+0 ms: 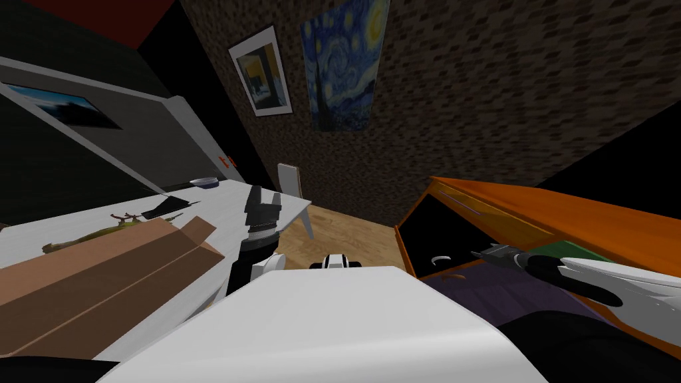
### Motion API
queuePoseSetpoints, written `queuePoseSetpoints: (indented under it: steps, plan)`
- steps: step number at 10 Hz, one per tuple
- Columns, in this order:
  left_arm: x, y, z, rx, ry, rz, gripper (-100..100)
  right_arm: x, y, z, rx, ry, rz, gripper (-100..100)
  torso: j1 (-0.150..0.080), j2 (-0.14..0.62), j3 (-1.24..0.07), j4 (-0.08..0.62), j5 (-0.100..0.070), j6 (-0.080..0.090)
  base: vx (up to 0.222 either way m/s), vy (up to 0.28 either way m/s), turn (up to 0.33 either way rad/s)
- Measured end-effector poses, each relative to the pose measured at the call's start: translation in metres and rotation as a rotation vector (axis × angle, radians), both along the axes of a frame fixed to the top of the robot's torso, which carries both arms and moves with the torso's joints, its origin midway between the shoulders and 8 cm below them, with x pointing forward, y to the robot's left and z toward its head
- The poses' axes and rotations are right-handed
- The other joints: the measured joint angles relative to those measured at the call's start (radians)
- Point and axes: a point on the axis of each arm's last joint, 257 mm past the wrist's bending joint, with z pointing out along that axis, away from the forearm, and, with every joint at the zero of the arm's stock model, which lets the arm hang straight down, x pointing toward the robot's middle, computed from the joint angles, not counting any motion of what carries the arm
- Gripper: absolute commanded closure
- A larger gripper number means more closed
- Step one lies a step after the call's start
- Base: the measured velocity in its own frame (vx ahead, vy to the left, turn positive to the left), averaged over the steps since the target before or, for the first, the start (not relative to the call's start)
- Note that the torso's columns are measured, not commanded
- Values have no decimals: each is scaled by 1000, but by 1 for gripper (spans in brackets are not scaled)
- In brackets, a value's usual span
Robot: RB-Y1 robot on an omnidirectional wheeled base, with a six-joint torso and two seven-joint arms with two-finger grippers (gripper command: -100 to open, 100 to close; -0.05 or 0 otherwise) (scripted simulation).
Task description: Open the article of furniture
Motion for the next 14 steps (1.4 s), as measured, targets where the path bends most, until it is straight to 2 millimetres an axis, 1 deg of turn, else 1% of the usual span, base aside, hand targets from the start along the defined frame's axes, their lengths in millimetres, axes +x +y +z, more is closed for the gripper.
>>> queuePoseSetpoints:
  steps: [2, 3, 4, 5, 6, 7, 8, 10, 11, 12, 13, 14]
  plan:
    - [0, 0, 0, 0, 0, 0, 0, -1, -2, -2, -4, -1, 2, -100, -1, 1, 1, 0, -1, 1, -3, 10, 86]
    - [0, 0, 0, 0, 0, 0, 0, -11, -9, 3, -29, 14, -4, -100, 0, 1, 0, 0, 1, -2, -13, 15, 77]
    - [0, 0, 0, 0, 0, 0, 0, -11, -17, 11, -55, 25, -5, -100, 2, -1, -1, 0, 3, -5, -8, 1, -2]
    - [0, 0, 0, 0, 0, 0, 0, -8, -23, 15, -64, 24, -7, -100, 2, -3, -2, -1, 2, -5, 1, -7, 9]
    - [0, 0, 0, 0, 0, 0, 0, -10, -24, 18, -64, 25, -8, -100, 3, -3, -2, -1, 2, -4, -9, 9, 134]
    - [0, 0, 0, 0, 0, 0, 0, -14, -31, 25, -90, 37, -13, -100, 4, -3, -3, 0, 3, -9, -12, 9, 69]
    - [0, 0, 0, 0, 0, 0, 0, -13, -34, 36, -110, 47, -14, -100, 7, -5, -4, 0, 5, -11, -2, 0, 32]
    - [0, 0, 0, 0, 0, 0, 0, -10, -42, 45, -140, 44, -19, -100, 5, -3, -1, -2, -4, -2, 14, -1, 14]
    - [0, 0, 0, 0, 0, 0, 0, -9, -40, 41, -125, 44, -14, -100, 0, -1, -1, -1, 0, -2, 0, 26, 141]
    - [0, 0, 0, 0, 0, 0, 0, -6, -47, 53, -151, 47, -14, -100, 1, 0, -1, 0, 1, -4, -3, 3, 231]
    - [0, 0, 0, 0, 0, 0, 0, -5, -58, 77, -199, 50, -19, -100, 3, 1, 1, -1, -3, -1, 2, -18, 94]
    - [0, 0, 0, 0, 0, 0, 0, -1, -65, 87, -230, 48, -20, -100, 3, 2, 3, -2, -7, 2, 1, 3, 184]
